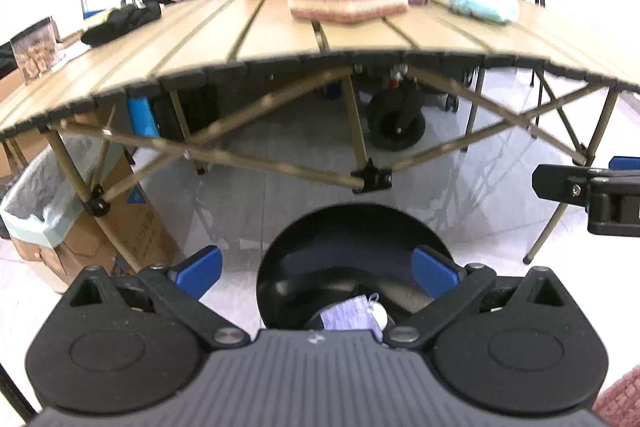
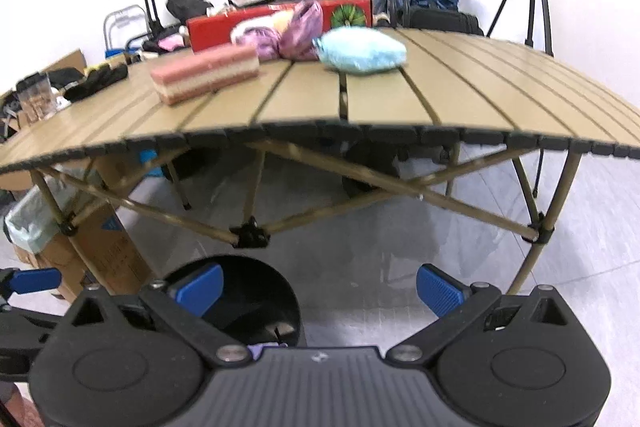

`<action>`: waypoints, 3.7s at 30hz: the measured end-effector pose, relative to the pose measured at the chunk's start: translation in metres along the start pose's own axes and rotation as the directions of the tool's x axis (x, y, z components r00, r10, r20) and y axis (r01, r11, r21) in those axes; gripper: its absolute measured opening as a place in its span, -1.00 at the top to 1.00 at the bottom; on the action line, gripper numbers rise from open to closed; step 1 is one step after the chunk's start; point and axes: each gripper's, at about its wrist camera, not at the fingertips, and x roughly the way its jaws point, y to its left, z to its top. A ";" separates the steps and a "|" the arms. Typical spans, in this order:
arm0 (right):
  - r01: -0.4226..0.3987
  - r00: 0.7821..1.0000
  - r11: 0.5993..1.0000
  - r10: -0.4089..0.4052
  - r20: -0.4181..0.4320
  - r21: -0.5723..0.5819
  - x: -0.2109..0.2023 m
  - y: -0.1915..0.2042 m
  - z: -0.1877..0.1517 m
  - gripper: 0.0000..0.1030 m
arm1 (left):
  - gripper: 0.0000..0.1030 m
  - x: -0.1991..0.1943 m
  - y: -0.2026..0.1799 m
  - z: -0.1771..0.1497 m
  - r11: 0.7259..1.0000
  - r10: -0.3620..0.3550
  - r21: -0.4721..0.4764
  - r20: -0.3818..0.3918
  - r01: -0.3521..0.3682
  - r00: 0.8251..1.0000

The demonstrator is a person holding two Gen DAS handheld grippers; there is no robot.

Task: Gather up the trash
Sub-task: 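Raise both tools from the bin back up to the table, then move the left gripper to the pink sponge block while the right approaches the blue plush, then close the left gripper on the pink sponge while the right closes on the blue plush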

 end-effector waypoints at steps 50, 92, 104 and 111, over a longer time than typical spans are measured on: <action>0.081 0.928 0.997 -0.081 0.365 0.016 0.038 -0.010 0.110 -1.00 | -1.00 0.057 0.004 0.162 0.996 -0.091 0.015 0.220 0.090 0.971; 0.096 0.934 0.991 -0.120 0.336 0.089 0.070 -0.017 0.123 -1.00 | -0.63 0.051 0.013 0.161 0.997 -0.072 -0.017 0.300 0.080 0.951; 0.141 0.954 0.983 -0.166 0.249 0.114 0.094 -0.020 0.147 -1.00 | -0.63 0.035 0.045 0.158 0.995 0.028 -0.098 0.325 0.005 0.945; 0.151 0.964 0.985 -0.165 0.210 0.079 0.107 -0.016 0.151 -0.96 | -0.63 0.038 0.055 0.160 0.988 0.074 -0.153 0.306 -0.027 0.949</action>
